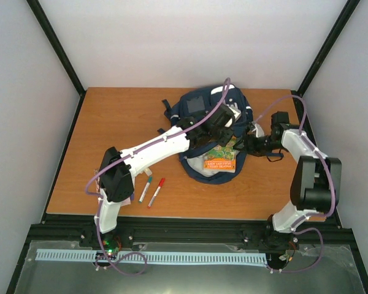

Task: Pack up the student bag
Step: Place the book in the student bag.

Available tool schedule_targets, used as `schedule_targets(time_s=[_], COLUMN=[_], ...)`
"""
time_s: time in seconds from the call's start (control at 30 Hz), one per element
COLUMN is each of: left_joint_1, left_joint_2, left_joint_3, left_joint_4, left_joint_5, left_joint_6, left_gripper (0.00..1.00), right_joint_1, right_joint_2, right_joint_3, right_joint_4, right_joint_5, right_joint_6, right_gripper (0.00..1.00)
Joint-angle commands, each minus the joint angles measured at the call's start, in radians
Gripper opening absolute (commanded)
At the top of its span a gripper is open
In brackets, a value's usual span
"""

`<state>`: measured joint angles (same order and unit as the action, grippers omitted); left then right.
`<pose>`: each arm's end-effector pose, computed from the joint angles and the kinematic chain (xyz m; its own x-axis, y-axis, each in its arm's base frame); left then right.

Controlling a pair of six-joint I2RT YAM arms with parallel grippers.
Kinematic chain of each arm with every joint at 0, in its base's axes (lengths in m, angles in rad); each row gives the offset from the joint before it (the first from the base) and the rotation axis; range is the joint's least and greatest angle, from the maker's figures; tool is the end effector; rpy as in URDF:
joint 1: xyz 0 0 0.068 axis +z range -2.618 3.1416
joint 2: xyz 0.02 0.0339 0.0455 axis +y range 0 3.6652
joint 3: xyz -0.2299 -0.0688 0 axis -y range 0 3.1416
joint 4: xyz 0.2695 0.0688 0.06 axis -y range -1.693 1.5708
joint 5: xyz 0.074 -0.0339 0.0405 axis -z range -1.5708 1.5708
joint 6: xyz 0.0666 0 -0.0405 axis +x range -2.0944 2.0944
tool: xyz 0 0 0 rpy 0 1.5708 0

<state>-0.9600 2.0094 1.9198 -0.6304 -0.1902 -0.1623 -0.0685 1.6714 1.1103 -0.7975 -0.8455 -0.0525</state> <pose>0.2949 -0.3993 0.2654 -0.4900 0.4232 -0.7621 0.6523 0.7580 0.0015 0.3307 0.0273 0.1341 -0.9681 0.0315 -0.2487 -0.1628 0.6752 0.7195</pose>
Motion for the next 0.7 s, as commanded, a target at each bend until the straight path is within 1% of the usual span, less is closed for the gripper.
schedule_targets(time_s=[0.0,0.13,0.23,0.3,0.4,0.5,0.53,0.67], left_joint_1=[0.0,0.001,0.015,0.05,0.12,0.194,0.217,0.27], left_joint_2=[-0.076,-0.09,-0.118,-0.15,-0.185,-0.233,-0.241,-0.229], left_joint_3=[0.06,0.039,-0.029,-0.089,-0.135,-0.2,-0.218,-0.231], left_joint_4=[-0.051,-0.086,-0.05,-0.001,0.031,0.087,0.109,0.138], left_joint_5=[-0.012,-0.006,0.011,0.075,0.193,0.297,0.344,0.478], left_joint_6=[-0.065,-0.074,-0.09,-0.139,-0.214,-0.305,-0.328,-0.384], left_gripper=[0.01,0.01,0.01,0.01,0.01,0.01,0.01,0.01], right_joint_1=[0.005,0.004,0.01,0.019,0.035,0.111,0.146,0.331], right_joint_2=[-0.146,-0.269,-0.352,-0.385,-0.442,-0.511,-0.536,-0.62], right_joint_3=[-0.053,-0.125,-0.17,-0.184,-0.225,-0.275,-0.294,-0.352], right_joint_4=[0.016,0.025,0.05,0.053,0.084,0.118,0.131,0.189], right_joint_5=[0.08,0.115,0.132,0.132,0.167,0.249,0.286,0.448], right_joint_6=[-0.091,-0.188,-0.292,-0.394,-0.509,-0.598,-0.626,-0.707], right_gripper=[0.57,0.57,0.54,0.51,0.43,0.34,0.32,0.32])
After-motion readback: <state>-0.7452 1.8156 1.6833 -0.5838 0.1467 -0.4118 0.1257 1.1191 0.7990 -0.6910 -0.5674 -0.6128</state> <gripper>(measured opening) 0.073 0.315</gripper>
